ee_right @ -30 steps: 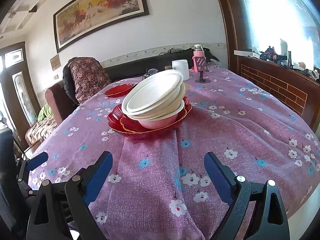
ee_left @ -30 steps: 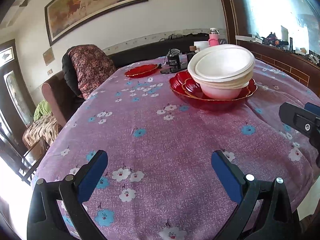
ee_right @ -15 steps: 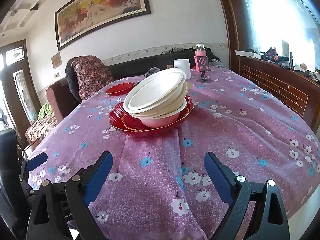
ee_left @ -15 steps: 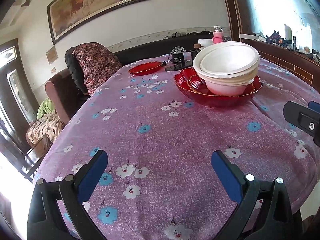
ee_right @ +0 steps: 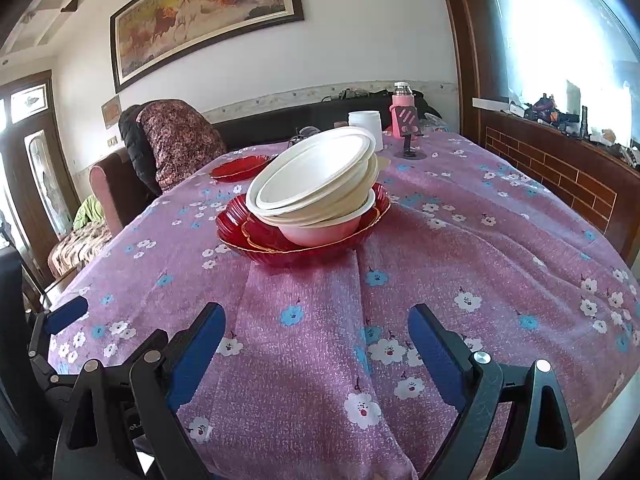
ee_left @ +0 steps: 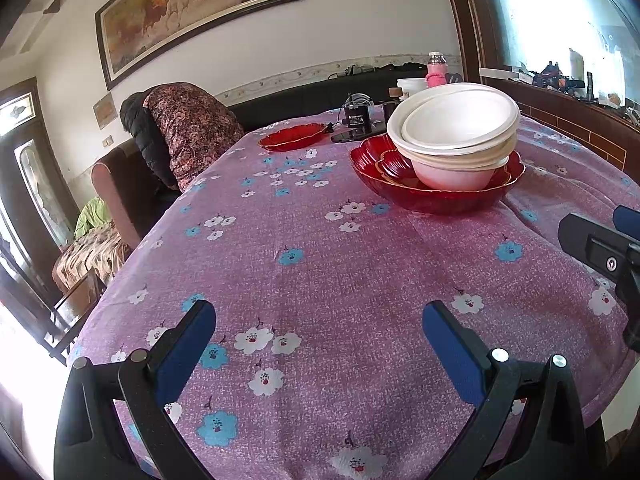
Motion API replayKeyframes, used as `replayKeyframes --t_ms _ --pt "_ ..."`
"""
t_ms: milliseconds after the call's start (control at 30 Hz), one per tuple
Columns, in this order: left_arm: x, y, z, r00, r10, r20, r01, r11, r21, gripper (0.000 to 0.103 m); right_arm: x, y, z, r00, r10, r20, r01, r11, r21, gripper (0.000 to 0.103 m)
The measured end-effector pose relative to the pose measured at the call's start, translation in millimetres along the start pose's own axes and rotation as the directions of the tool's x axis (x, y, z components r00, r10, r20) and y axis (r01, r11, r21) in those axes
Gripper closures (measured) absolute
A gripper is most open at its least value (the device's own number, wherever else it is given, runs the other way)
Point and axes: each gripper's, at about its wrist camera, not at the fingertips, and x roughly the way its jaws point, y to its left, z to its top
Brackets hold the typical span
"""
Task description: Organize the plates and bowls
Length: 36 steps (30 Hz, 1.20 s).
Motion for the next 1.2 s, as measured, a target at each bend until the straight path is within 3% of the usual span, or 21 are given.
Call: replayKeyframes --t_ms 633,1200 --pt "-0.2 0.4 -0.5 1.000 0.001 -0.001 -0.001 1.000 -0.004 0.000 -1.2 7.2 -1.8 0.998 -0.059 0.012 0.060 0.996 -0.059 0.008" --pt "-0.1 0.5 -0.9 1.000 0.004 0.000 -0.004 1.000 -0.005 0.000 -2.0 6.0 -1.3 0.999 -0.051 0.013 0.052 0.997 -0.055 0.008"
